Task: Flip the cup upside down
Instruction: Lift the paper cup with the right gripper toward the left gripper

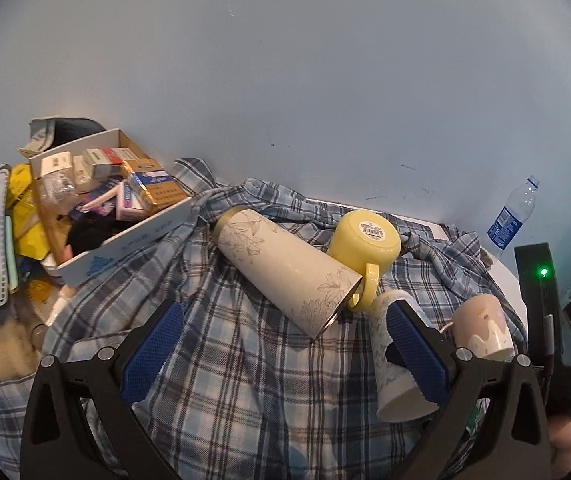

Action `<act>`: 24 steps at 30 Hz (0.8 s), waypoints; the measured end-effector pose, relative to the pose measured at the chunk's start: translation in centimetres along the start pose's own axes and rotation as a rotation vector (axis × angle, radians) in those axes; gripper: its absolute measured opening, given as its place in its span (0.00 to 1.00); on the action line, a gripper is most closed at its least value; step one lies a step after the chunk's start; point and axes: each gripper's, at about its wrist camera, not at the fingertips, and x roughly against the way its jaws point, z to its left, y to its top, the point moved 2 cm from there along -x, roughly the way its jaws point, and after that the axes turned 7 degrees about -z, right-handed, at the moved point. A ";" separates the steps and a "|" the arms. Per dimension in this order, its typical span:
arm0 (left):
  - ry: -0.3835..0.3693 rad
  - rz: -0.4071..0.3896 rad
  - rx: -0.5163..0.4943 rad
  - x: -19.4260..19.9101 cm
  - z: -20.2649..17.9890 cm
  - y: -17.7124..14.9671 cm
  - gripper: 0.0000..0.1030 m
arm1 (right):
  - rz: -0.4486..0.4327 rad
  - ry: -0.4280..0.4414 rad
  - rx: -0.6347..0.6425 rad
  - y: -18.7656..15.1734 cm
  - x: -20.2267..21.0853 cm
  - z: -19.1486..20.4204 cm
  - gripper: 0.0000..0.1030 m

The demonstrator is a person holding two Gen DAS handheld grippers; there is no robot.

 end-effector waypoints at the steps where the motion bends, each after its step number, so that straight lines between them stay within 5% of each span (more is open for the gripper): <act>1: 0.002 -0.008 0.003 0.8 0.3 -0.3 1.00 | -0.004 0.009 0.001 -0.5 0.2 0.0 0.75; 11: 0.037 -0.013 0.028 3.7 1.7 -2.7 1.00 | 0.003 0.045 0.114 -5.4 2.3 1.4 0.73; 19: -0.017 0.021 -0.025 3.5 -0.9 -1.7 1.00 | -0.307 -0.003 0.241 -3.3 8.5 0.2 0.73; 24: -0.072 0.060 -0.051 2.3 -3.7 -1.5 1.00 | -0.373 0.020 0.366 -2.8 10.2 -1.0 0.70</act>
